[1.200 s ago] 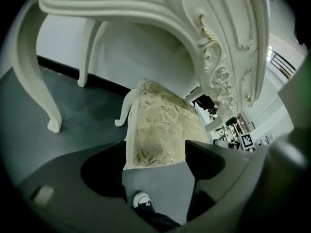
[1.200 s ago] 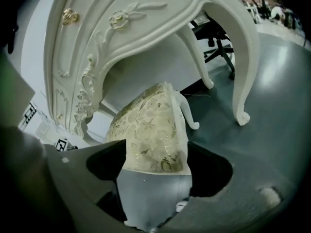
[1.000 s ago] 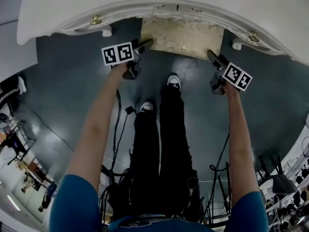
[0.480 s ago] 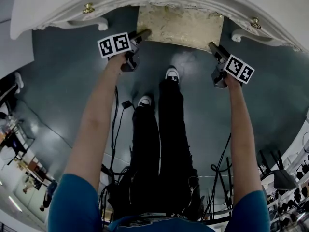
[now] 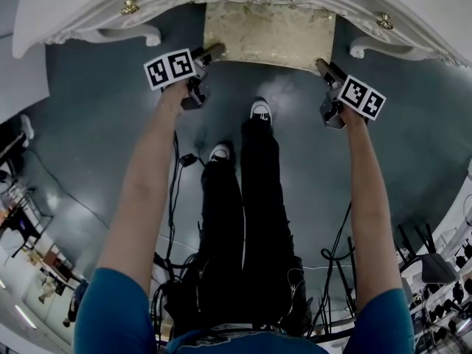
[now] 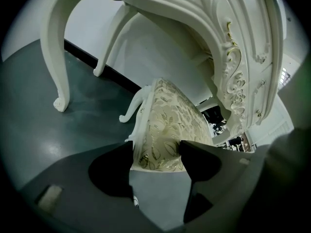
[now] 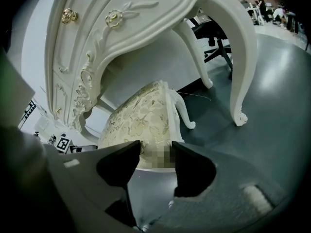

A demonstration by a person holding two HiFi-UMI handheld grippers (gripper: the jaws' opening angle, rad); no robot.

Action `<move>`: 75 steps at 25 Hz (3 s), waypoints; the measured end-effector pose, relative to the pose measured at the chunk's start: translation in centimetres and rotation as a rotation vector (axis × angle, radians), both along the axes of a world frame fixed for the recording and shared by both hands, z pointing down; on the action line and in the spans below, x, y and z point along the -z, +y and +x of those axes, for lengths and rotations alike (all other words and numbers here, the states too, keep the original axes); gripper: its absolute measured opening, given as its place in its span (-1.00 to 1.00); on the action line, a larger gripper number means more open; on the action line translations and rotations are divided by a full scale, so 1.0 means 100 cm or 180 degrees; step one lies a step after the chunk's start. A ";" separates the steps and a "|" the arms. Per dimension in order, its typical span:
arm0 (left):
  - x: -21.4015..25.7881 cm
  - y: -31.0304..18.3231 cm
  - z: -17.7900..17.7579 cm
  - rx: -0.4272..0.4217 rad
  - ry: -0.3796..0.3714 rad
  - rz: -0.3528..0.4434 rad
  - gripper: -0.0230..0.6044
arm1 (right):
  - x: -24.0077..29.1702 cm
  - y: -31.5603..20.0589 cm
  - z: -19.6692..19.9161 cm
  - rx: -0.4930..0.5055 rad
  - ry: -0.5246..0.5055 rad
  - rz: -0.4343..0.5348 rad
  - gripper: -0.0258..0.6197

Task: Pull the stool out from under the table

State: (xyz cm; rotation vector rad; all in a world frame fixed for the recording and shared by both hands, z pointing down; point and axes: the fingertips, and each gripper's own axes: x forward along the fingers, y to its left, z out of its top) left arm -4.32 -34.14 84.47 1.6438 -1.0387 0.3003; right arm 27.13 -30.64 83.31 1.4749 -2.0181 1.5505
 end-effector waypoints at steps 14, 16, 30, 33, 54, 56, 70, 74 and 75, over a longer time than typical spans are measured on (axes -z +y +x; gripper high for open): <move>0.001 0.018 -0.001 0.0044 0.0142 0.0010 0.08 | -0.010 0.003 0.002 0.0072 -0.0535 -0.0212 -0.10; 0.001 0.018 -0.001 0.0063 0.0210 0.0046 0.06 | -0.008 0.003 0.002 0.0030 -0.0676 -0.0193 -0.08; -0.001 0.044 -0.012 0.0177 -0.0025 -0.0030 0.01 | -0.011 0.033 -0.007 0.0032 -0.0573 -0.0286 -0.13; -0.005 0.067 -0.017 0.0109 -0.0039 -0.0109 0.01 | -0.015 0.060 -0.012 0.0006 -0.0591 -0.0343 -0.13; -0.006 0.173 -0.054 -0.0225 -0.0361 -0.0215 -0.22 | -0.032 0.241 -0.062 -0.0395 -0.0912 -0.0811 -0.13; -0.008 0.172 -0.053 -0.0314 -0.0316 -0.0274 -0.21 | -0.032 0.240 -0.061 -0.0394 -0.0900 -0.0800 -0.13; 0.022 0.191 -0.055 -0.0489 -0.0369 -0.0430 -0.25 | 0.002 0.227 -0.050 -0.0160 -0.0301 -0.0796 -0.37; 0.060 0.188 -0.049 -0.0680 -0.0344 -0.0275 -0.25 | 0.037 0.212 -0.050 -0.0152 -0.0338 -0.0620 -0.37; 0.071 0.186 -0.047 -0.0719 -0.0336 -0.0229 -0.25 | 0.047 0.208 -0.051 -0.0136 -0.0338 -0.0576 -0.38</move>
